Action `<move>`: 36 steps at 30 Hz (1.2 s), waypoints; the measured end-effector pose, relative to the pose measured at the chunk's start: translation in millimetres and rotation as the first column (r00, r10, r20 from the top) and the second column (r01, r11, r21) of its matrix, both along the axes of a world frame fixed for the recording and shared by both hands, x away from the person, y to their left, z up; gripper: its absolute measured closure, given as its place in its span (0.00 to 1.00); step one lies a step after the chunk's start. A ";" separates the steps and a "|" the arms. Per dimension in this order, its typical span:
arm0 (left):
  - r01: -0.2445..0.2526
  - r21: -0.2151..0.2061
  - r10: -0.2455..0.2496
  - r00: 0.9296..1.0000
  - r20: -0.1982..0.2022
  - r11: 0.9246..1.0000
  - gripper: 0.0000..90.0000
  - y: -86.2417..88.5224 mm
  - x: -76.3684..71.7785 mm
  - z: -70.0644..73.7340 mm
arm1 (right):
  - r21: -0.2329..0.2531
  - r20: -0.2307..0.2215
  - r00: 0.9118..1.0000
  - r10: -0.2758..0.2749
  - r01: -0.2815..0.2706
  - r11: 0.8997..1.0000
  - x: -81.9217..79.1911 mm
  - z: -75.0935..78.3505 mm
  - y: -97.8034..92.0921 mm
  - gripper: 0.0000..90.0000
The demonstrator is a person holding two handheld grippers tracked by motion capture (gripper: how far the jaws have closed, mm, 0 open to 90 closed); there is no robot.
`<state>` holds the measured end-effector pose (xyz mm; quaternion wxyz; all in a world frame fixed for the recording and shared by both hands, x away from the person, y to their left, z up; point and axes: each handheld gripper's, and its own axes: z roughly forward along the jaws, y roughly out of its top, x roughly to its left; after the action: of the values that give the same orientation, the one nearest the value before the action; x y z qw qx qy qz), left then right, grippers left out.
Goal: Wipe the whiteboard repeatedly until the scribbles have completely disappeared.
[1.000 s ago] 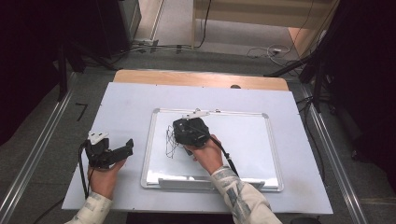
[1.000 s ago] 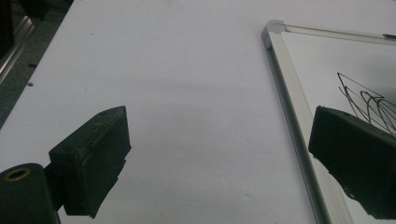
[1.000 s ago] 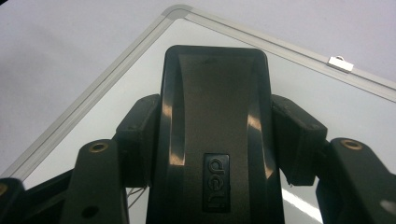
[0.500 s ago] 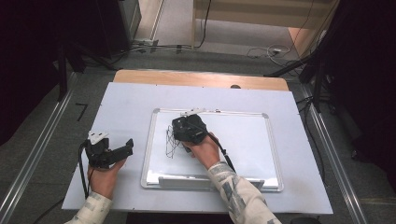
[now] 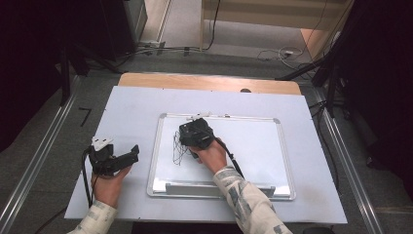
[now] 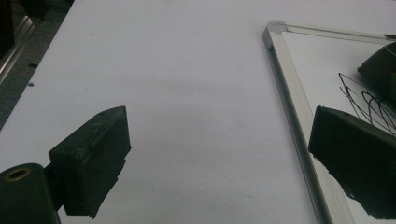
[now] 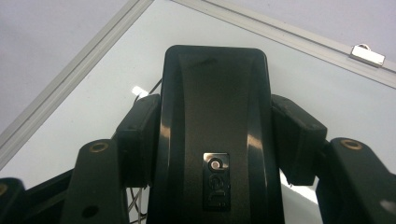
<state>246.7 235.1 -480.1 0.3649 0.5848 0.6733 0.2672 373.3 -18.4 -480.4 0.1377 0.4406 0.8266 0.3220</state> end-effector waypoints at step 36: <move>0.002 0.007 -0.002 1.000 -0.003 1.000 0.06 -0.4 -0.1 -0.4 | -0.052 0.030 0.999 0.016 -0.014 0.999 -10.3 -6.2 4.9 0.42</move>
<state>246.6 234.7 -480.5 0.3624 0.5872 0.6722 0.2683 363.0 -13.5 -486.5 0.1592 0.4256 0.8359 0.3080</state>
